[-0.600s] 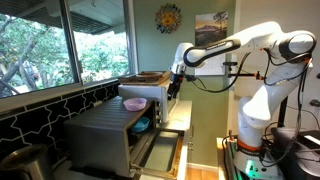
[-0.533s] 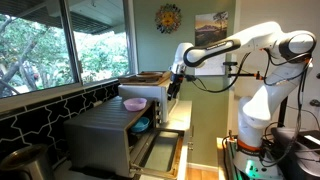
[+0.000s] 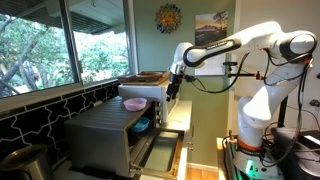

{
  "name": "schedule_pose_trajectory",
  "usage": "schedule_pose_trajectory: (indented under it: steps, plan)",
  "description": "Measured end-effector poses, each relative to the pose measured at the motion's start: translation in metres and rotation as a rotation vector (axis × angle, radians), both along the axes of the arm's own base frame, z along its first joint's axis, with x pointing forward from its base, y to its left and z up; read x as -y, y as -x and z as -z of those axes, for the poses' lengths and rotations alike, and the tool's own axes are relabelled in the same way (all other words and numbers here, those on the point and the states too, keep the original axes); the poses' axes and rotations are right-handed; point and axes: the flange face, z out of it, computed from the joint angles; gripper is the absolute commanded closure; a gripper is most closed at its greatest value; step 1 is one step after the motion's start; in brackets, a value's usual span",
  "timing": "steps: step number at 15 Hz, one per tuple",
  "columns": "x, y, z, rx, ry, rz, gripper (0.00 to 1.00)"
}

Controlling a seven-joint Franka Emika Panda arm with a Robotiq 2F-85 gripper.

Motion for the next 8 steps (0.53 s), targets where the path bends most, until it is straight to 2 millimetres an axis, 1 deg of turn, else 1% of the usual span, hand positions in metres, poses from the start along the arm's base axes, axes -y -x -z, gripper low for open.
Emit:
schedule_pose_trajectory:
  steps: [3,5,6,8]
  plan:
    - [-0.052,0.000,0.002,-0.001,-0.070,0.019,0.00]
    - [-0.082,0.002,0.007,-0.023,-0.115,0.074,0.00]
    - [-0.093,0.003,0.011,-0.038,-0.140,0.116,0.00]
    - [-0.108,0.005,0.025,-0.071,-0.192,0.199,0.00]
